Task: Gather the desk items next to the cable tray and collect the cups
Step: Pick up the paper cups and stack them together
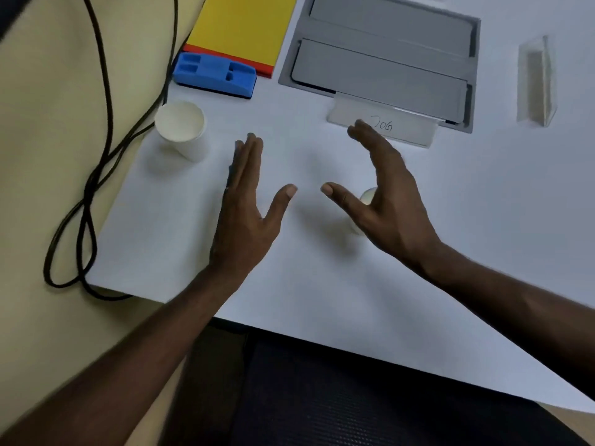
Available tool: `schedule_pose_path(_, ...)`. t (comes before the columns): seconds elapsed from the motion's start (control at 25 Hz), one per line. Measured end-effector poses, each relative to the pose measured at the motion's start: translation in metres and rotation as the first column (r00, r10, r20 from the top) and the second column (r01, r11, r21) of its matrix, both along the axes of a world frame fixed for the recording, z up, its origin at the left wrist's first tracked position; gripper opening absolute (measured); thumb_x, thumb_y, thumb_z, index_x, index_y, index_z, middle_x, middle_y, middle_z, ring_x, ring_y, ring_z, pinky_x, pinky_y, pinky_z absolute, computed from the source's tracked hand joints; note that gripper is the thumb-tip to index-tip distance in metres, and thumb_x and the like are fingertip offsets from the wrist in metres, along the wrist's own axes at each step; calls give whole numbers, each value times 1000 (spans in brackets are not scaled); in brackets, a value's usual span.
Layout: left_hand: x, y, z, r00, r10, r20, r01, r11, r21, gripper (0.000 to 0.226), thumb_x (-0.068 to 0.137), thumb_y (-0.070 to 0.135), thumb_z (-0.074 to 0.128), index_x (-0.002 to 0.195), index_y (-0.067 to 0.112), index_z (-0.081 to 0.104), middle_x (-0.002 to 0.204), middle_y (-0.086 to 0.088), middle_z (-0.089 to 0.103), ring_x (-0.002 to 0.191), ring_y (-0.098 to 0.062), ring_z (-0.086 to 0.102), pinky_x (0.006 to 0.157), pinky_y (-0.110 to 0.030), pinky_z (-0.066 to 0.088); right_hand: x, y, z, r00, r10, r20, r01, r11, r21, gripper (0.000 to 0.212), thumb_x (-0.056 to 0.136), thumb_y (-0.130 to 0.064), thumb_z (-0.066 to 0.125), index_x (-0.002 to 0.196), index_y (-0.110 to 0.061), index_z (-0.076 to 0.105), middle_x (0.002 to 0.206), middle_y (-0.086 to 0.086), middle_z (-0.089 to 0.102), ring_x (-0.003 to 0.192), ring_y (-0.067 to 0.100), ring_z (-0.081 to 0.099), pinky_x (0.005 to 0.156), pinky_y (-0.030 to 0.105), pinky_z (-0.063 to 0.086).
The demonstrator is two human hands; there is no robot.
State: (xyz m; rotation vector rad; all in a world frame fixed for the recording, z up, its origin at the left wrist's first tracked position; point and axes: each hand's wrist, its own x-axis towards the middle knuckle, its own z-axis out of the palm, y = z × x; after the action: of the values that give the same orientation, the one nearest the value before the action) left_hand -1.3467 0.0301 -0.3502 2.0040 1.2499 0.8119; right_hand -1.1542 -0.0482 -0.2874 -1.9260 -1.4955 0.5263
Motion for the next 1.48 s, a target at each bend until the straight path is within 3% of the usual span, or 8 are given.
schedule_pose_path(0.16, -29, 28, 9, 972, 237, 0, -234, 959, 158, 107, 94, 56, 64, 159, -3, 2, 170, -20, -1, 159, -28, 5, 129, -50, 15, -42, 57, 8, 956, 231, 181, -220, 972, -76, 90, 93, -55, 57, 159, -14, 11, 168, 10, -3, 155, 29, -3, 123, 58, 15)
schedule_pose_path(0.28, -50, 48, 5, 972, 228, -62, -214, 962, 172, 101, 97, 52, 61, 160, -2, 3, 170, -19, 3, 159, -26, 6, 130, -46, 14, -69, 97, 8, 910, 327, 257, -310, 945, -105, 81, 98, -49, 51, 159, -15, 9, 167, 13, -8, 155, 31, -8, 124, 57, 12)
schedule_pose_path(0.48, -71, 77, -5, 959, 258, -113, -249, 964, 89, 90, 100, 47, 57, 161, 5, 7, 171, -12, 12, 159, -23, 12, 127, -49, 22, -100, 152, 0, 887, 382, 261, -368, 924, -102, 66, 103, -34, 47, 157, -12, 17, 167, 11, 8, 155, 28, 7, 125, 43, 18)
schedule_pose_path(0.76, -78, 93, -17, 958, 271, -92, -271, 963, 7, 92, 94, 36, 70, 160, 5, 15, 166, -10, 30, 154, -20, 29, 121, -22, 25, -117, 192, -11, 870, 459, 179, -429, 885, -181, 82, 89, -44, 69, 155, -17, 28, 158, 8, 33, 144, 26, 31, 116, 36, 33)
schedule_pose_path(0.92, -72, 101, -19, 956, 292, -38, -292, 956, -3, 100, 85, 27, 82, 158, 1, 20, 160, -12, 40, 149, -22, 37, 122, -34, 33, -121, 193, -22, 896, 414, 160, -394, 908, -144, 87, 82, -42, 76, 152, -17, 31, 151, 7, 43, 137, 24, 38, 109, 31, 36)
schedule_pose_path(1.16, -66, 102, -16, 936, 352, 3, -351, 934, 71, 87, 86, 19, 80, 154, -1, 29, 157, -14, 44, 148, -24, 41, 120, -39, 38, -119, 193, -20, 907, 408, 106, -402, 912, -78, 89, 79, -43, 78, 152, -18, 33, 149, 5, 45, 137, 24, 40, 110, 33, 37)
schedule_pose_path(1.48, -64, 105, -16, 943, 328, 51, -331, 942, 58, 94, 82, 30, 85, 153, -1, 32, 156, -13, 46, 146, -22, 43, 118, -37, 39, -113, 189, -8, 949, 309, -53, -307, 950, 56, 88, 75, -41, 82, 145, -9, 40, 145, 8, 46, 131, 20, 48, 108, 35, 46)
